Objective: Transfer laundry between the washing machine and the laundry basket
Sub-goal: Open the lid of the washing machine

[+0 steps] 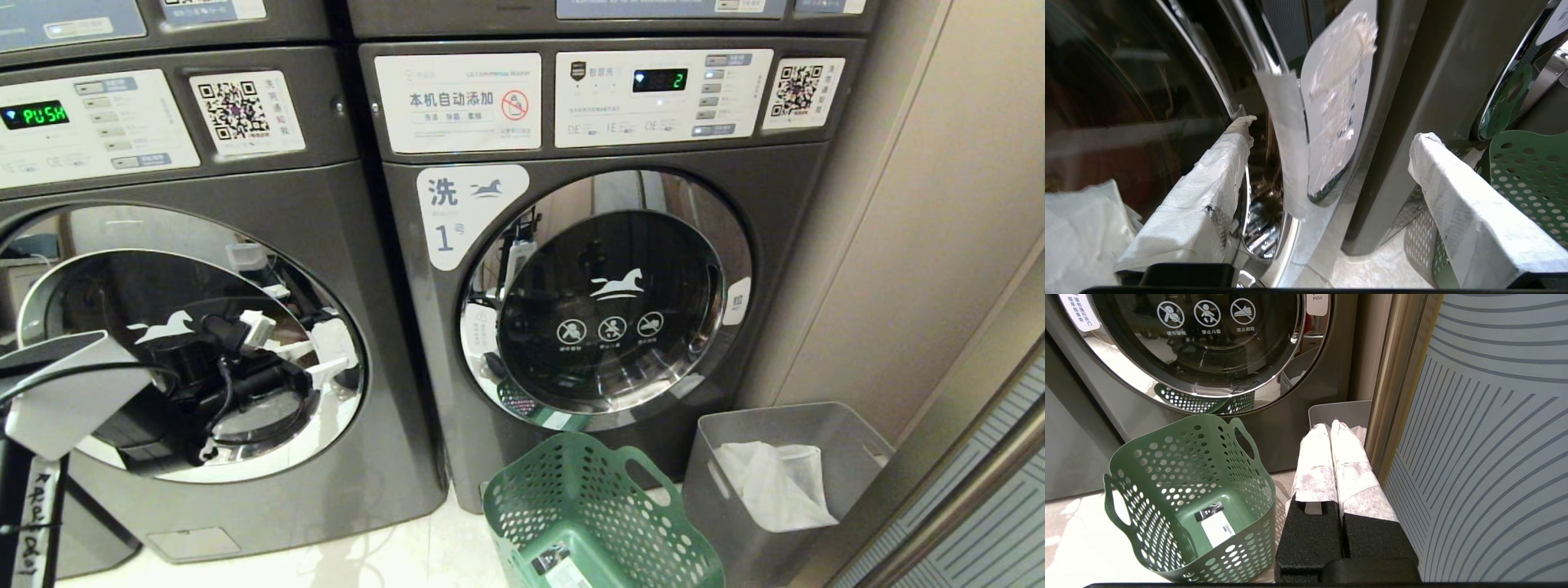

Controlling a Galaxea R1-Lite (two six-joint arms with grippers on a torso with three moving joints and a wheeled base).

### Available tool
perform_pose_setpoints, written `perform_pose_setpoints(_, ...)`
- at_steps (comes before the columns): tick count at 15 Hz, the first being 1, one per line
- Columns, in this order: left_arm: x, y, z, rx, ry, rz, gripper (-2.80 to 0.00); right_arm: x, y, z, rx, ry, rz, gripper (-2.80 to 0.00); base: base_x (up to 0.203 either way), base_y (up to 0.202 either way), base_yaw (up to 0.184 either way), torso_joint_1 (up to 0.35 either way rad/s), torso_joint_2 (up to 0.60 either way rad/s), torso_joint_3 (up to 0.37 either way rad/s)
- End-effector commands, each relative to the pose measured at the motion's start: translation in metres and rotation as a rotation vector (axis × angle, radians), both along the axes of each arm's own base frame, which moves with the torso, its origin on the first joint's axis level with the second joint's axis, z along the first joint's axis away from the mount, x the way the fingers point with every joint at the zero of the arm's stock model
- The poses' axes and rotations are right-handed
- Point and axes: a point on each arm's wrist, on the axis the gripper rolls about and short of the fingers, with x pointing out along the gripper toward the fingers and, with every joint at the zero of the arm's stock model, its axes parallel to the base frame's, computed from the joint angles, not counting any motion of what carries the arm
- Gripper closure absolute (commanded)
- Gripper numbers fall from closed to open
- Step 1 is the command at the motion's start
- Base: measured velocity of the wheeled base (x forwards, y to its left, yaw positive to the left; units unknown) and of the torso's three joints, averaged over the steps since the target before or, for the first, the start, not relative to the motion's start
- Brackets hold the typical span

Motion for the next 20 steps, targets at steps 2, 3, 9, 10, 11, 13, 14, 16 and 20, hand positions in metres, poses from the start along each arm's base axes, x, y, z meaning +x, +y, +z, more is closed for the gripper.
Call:
perform_pose_setpoints(2,-0.001,0.002,0.002,-0.012,0.028,0.010,-2.80,0.000,0.000,0.000,0.000,0.001,0.000,0.00,0.000,0.000,0.000,0.000,0.00,0.000)
perform_pose_setpoints(3,-0.002,0.001,0.003,-0.015,0.034,0.011,-2.80,0.000,0.000,0.000,0.000,0.001,0.000,0.00,0.000,0.000,0.000,0.000,0.00,0.000)
perform_pose_setpoints(9,-0.005,0.009,0.002,-0.012,0.045,0.070,-2.80,0.000,0.000,0.000,0.000,0.000,0.000,0.00,0.000,0.000,0.000,0.000,0.00,0.000)
perform_pose_setpoints(10,-0.003,0.009,0.003,-0.023,0.045,0.082,-2.80,0.000,0.000,0.000,0.000,0.001,0.000,0.00,0.000,0.000,0.000,0.000,0.00,0.000)
perform_pose_setpoints(11,-0.001,0.008,0.004,-0.035,0.047,0.083,-2.80,0.000,0.000,0.000,0.000,0.001,0.000,0.00,0.000,0.000,0.000,0.000,0.00,0.000)
perform_pose_setpoints(13,0.008,0.006,0.008,-0.063,0.037,0.091,-2.80,0.000,0.000,0.000,0.000,0.001,0.000,0.00,0.000,0.000,0.000,0.000,0.00,0.000)
perform_pose_setpoints(14,0.012,0.003,0.010,-0.078,0.034,0.105,-2.80,0.000,0.000,0.000,0.000,0.001,0.002,0.00,0.000,0.000,0.000,0.000,0.00,0.000)
perform_pose_setpoints(16,0.013,0.000,0.011,-0.100,0.043,0.104,-2.80,0.000,0.000,0.000,0.000,0.002,0.002,0.00,0.000,0.000,0.000,0.000,0.00,0.000)
perform_pose_setpoints(20,0.013,-0.008,0.010,-0.103,0.049,0.074,-2.80,0.000,0.000,0.000,0.000,0.001,0.002,0.00,0.000,0.000,0.000,0.000,0.00,0.000)
